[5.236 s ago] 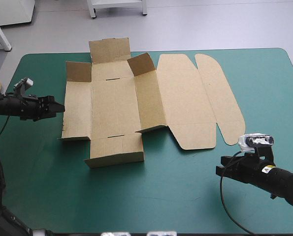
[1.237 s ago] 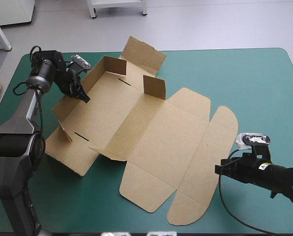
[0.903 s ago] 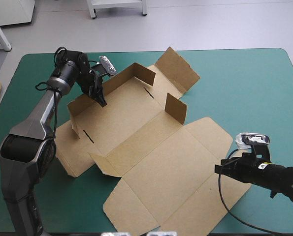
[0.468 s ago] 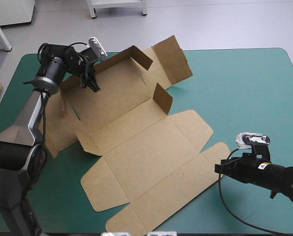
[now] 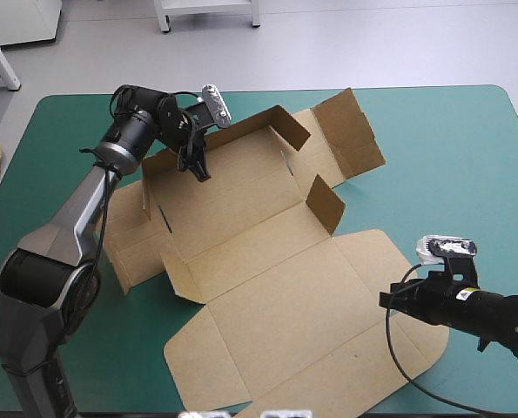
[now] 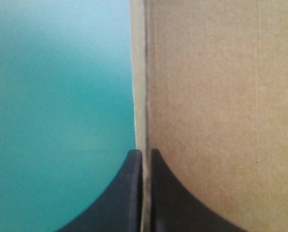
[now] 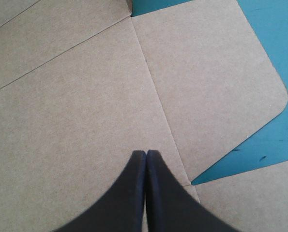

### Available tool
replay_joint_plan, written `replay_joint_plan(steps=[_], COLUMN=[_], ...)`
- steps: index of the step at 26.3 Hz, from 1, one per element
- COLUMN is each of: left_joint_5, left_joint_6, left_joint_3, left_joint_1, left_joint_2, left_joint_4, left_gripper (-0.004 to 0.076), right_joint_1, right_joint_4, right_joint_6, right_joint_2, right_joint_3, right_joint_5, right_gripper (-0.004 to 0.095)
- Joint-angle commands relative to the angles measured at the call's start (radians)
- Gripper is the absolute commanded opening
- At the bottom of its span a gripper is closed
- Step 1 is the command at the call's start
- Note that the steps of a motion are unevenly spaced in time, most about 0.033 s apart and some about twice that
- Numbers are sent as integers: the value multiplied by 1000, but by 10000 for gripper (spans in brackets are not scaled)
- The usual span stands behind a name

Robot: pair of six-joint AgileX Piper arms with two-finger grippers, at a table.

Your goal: Fold the box

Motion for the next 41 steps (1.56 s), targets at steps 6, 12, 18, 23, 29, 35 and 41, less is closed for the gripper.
replay_joint_plan(steps=[6,12,18,23,29,35,41], left_joint_5=[-146,-171,-206,-337,-510,-454,-493], left_joint_6=[-19,31,11,-6,-75,-111,-125], left_joint_3=[17,40,127,306,412,442,589], left_joint_1=[32,-4,-41,-93,-123,-188,-271], left_joint_2=[-128,-131,-179,-293,-377,-394,-471], left_joint_4=[114,60,67,170,329,331,345], left_gripper=[-9,-9,-9,-9,-9,-9,-9], right_joint_1=[-5,-5,-5,-5,-5,-5,-5], right_joint_4=[23,25,25,25,32,36,60], right_joint_6=[-23,-37,-39,-41,-41,-41,-43], right_joint_2=[-2,-2,-2,-2,-3,-13,-13], right_joint_3=[-33,-33,-33,-33,-33,-33,-33], right_joint_5=[-29,-33,-31,-28,-16,-8,-14], right_gripper=[-13,-13,-13,-13,-13,-13,-13])
